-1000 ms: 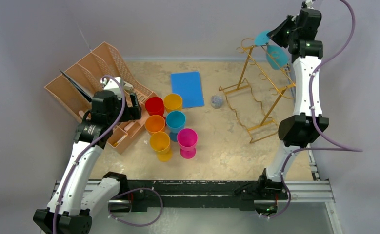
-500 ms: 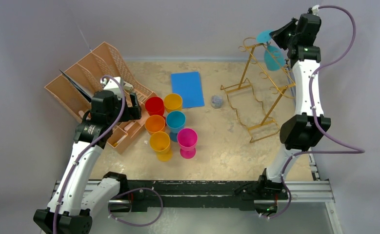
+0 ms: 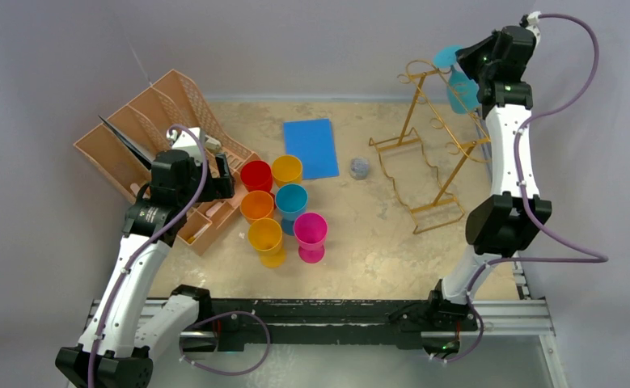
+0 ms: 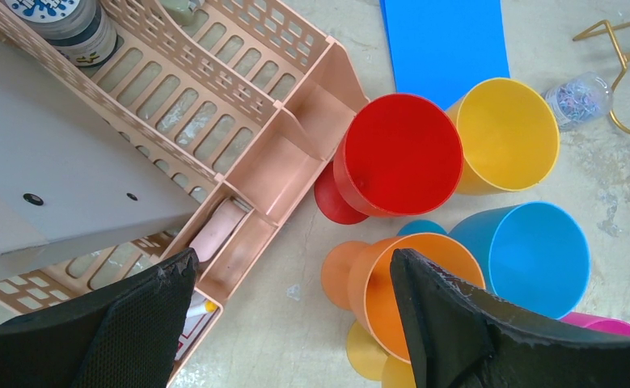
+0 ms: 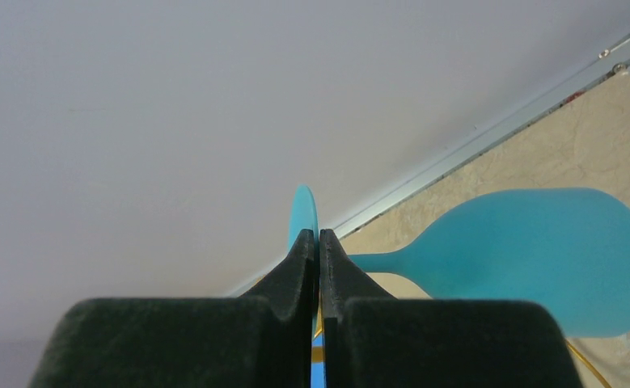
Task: Take the wine glass off the wine glass rack
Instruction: Pick up the wine glass from the wine rack.
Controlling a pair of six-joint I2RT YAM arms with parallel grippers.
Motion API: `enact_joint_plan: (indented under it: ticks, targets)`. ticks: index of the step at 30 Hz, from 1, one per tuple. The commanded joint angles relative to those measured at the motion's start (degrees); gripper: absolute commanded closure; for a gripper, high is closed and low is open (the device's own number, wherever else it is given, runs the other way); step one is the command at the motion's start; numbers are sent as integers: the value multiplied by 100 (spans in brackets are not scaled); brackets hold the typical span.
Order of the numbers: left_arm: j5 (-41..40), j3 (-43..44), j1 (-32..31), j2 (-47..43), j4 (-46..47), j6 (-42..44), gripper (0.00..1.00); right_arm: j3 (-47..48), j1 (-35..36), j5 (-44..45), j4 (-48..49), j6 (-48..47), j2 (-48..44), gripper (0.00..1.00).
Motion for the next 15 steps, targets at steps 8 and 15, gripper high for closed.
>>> enact_joint_plan:
  ticks: [8,15]
  targets:
    - [70,-15,66,-67,187,25,13,-159,-92,266,603,-65,-497,100]
    - [78,-20,75,-98,178,34,13,19,-98,-33,417,-406,-559,100]
